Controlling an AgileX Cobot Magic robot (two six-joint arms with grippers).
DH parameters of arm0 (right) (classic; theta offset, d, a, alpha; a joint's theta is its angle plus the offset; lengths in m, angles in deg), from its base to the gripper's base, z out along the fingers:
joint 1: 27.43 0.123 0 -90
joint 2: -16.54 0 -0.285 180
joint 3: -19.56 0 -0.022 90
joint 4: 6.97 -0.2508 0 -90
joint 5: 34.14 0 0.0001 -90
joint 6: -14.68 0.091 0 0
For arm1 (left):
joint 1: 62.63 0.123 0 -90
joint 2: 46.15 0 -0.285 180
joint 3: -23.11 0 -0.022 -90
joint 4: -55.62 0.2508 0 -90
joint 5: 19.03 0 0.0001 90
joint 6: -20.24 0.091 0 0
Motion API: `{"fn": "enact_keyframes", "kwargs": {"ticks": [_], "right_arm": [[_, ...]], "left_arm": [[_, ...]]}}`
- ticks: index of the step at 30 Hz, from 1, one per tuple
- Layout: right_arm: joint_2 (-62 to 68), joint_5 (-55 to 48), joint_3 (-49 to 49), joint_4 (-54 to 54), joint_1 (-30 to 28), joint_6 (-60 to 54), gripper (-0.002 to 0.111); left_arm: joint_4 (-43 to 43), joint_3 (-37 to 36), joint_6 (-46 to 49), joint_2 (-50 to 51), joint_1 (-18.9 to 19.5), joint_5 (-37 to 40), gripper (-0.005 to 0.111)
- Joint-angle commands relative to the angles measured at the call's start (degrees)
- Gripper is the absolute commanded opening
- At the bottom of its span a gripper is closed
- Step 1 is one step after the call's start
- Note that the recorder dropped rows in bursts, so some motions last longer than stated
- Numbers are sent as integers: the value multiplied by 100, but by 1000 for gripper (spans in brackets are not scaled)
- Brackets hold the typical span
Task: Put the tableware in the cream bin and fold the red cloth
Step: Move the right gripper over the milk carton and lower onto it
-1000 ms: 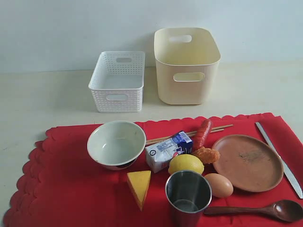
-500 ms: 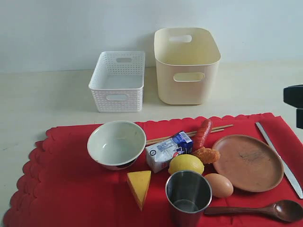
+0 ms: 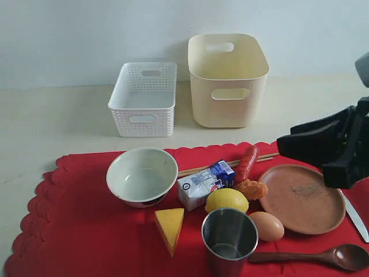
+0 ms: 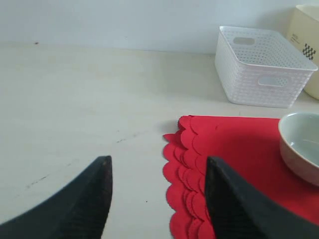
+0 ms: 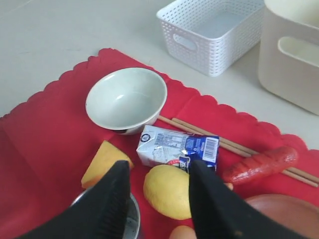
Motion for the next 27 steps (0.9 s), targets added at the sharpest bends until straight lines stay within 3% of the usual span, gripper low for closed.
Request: {"fn": "enact_keyframes", "kwargs": {"ticks": [1, 5, 15, 27], "right_arm": [[374, -334, 43, -190, 17, -419, 42], [632, -505, 183, -187, 26, -456, 42], [1141, 307, 752, 444, 885, -604, 42], [2076, 588, 1942, 1114, 1519, -301, 42]], "left_arm": [[-17, -14, -19, -30, 9, -54, 54], [-17, -14, -19, -30, 9, -54, 54], [-17, -14, -19, -30, 9, -54, 54], [-17, -14, -19, -30, 9, -54, 54]]}}
